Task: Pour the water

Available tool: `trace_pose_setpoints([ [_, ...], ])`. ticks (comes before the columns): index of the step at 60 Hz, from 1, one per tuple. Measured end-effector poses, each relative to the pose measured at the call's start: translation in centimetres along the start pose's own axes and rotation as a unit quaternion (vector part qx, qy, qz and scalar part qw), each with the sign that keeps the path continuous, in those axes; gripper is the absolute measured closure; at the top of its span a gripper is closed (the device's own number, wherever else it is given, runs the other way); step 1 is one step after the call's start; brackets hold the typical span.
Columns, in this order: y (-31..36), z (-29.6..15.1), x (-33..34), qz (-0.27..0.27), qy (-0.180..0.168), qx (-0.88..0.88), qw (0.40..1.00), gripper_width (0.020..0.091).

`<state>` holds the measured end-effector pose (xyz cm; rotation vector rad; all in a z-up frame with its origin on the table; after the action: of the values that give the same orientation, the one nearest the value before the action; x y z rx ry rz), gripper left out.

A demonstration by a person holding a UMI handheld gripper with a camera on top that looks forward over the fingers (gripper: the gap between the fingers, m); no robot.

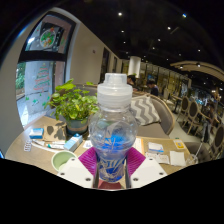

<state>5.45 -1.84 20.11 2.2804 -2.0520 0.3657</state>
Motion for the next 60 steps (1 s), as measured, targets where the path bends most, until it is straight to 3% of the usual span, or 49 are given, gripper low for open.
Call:
trace_pose_setpoints([
  [11,0.1,5.7,-1.0,-0.012,0.005,-0.054,0.998,0.0744],
  [20,0.0,10.3,-0.7,-0.009,0.033,-0.075,0.997,0.0736],
  [22,0.1,10.0,-0.6,-0.008,0.007,-0.076,0.997,0.0736],
  [32,0.1,10.1,-0.6,0.002,-0.003,-0.071,0.997,0.0712],
  [41,-0.1,10.0,-0.7,0.007,0.021,-0.071,0.997,0.0558],
  [43,-0.1,10.0,-0.5,0.01,0.034,-0.063,0.997,0.046],
  [46,0.2,9.6,0.0,0.009,0.046,-0.05,0.998,0.0234],
  [49,0.2,9.0,0.9,0.017,0.06,-0.034,0.997,0.0282],
  [53,0.4,7.5,2.8,0.03,0.069,-0.019,0.997,0.0239],
  [60,1.6,4.1,7.3,0.05,0.093,-0.023,0.994,0.0252],
])
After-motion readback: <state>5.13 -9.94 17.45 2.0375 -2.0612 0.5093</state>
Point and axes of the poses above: the point between the fingertips, and its own axes, seen from behind it with the camera up: y to the left, z down, x backward, against the way the camera looks, the point moved 8 cm from there along x, backward, against the way the camera looks, and after that the axes turned 12 degrees about -y, right-handed, at the moved point
